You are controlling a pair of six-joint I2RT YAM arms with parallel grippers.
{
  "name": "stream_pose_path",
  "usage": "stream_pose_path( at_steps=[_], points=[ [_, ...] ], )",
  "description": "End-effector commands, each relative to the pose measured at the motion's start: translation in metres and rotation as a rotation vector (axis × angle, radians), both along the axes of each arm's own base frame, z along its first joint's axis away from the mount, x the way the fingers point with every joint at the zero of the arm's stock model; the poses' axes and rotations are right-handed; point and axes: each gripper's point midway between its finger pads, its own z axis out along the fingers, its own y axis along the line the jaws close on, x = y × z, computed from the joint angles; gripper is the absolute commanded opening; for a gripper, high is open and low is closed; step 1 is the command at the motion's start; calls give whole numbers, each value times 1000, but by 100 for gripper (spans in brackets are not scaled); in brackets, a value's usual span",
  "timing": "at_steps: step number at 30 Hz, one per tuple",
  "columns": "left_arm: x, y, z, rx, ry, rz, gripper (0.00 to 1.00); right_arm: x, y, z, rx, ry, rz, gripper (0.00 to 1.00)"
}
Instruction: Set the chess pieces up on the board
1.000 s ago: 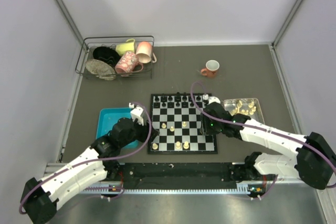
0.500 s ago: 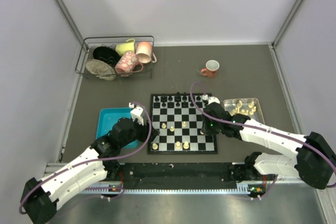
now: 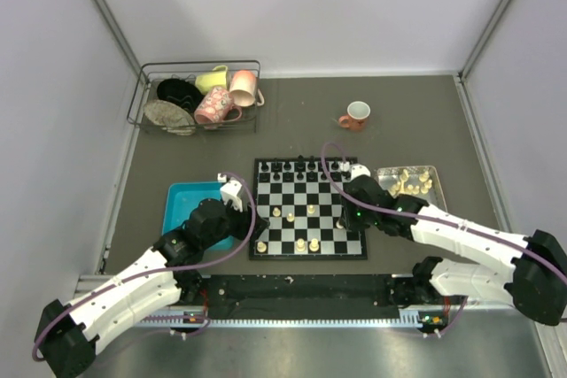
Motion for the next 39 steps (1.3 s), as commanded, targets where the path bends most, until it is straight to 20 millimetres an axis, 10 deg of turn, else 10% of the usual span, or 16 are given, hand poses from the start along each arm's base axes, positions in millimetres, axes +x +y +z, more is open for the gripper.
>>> stream_pose_path(
  at_steps=[1,39],
  points=[
    [2,-7,10,-40,-44,-25,64,-2,7,20,8,-29,14,5],
    [0,-9,9,-39,-39,-37,66,-25,-31,-13,-147,66,-81,4]
  ],
)
